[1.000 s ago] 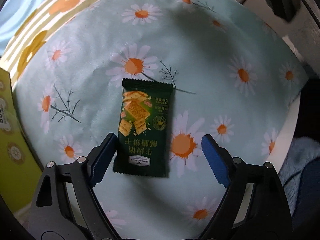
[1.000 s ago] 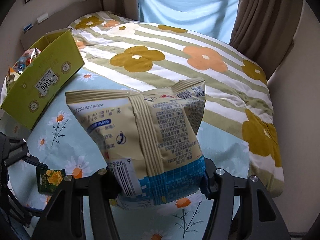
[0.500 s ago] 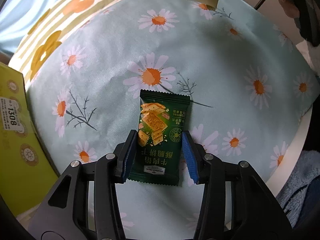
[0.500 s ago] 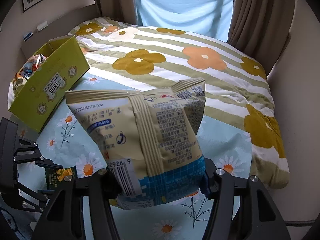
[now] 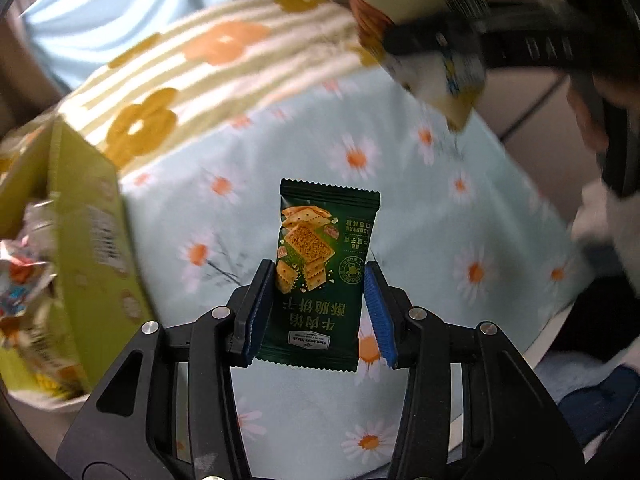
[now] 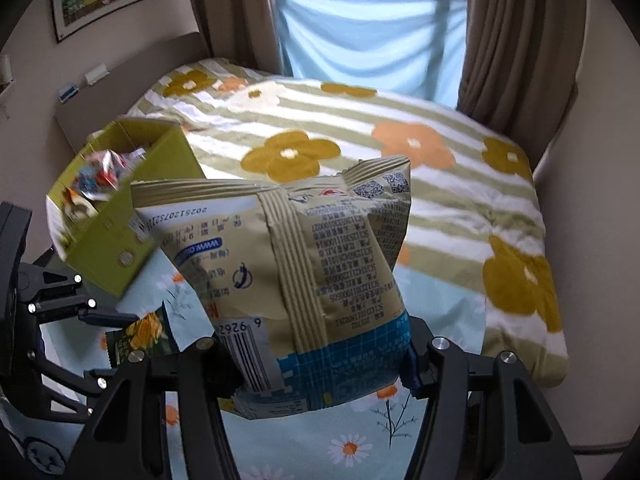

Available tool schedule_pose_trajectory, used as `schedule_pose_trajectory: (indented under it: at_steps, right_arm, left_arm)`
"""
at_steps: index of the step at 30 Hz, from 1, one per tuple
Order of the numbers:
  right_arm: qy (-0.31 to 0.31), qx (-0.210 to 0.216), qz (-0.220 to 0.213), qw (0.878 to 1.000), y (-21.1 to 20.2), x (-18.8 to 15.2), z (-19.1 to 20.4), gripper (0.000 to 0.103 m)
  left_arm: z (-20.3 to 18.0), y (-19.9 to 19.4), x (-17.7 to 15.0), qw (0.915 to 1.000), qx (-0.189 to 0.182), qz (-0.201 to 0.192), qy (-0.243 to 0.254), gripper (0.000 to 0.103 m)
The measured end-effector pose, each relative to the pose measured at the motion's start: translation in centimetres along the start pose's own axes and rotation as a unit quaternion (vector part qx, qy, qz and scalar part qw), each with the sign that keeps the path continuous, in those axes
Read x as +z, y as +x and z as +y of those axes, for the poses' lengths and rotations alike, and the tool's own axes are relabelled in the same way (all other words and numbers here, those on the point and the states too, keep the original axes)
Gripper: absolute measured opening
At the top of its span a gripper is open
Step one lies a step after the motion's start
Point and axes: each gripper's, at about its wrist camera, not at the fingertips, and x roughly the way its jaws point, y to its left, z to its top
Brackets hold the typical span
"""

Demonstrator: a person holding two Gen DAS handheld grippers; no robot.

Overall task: Organize snacks
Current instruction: 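Carry the green packet and white bag over the box and release both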

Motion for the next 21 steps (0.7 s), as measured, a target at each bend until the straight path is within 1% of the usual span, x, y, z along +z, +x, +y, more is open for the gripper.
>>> schedule_pose_trajectory:
  at_steps: [2,6,12,16,18,21]
  right_arm:
    - [-0.007,0.0,-0.009,1.0,-1.0,1.4,1.0,0.055]
    - [-0.016,0.007,-0.026,0.999,-2.3,4.2,3.3,0.055]
    - [-0.027,0.015,-0.048,0.998,-2.9,8.4,8.2,0.055]
    - [-0.031,0.023,-0.055,0.998,-1.7,11.0,12.9,0.055]
    - [-0.032,0.03,-0.054,0.998,-0.8,12.1,15.5,0.055]
    - [-0.025,0.038,-0.047,0.998,1.1,13.5,18.9,0.055]
  left_arm:
    - [1.5,-1.8,0.5,0.9995,0.001,-0.021,-0.023,0.041]
    - [5.3,-5.6,0.8,0.9957,0.003,-0.062,-0.068,0.041]
    - [13.2,-10.4,0.1,0.987,0.013,-0.108,-0.119,0.041]
    - [18.7,-12.4,-1.2,0.9841,0.023,-0.119,-0.13,0.041]
    - [21.4,-13.2,-1.9,0.9827,0.022,-0.121,-0.139,0.041]
    - [25.8,-13.7,-2.5,0.9797,0.032,-0.116,-0.16,0.041]
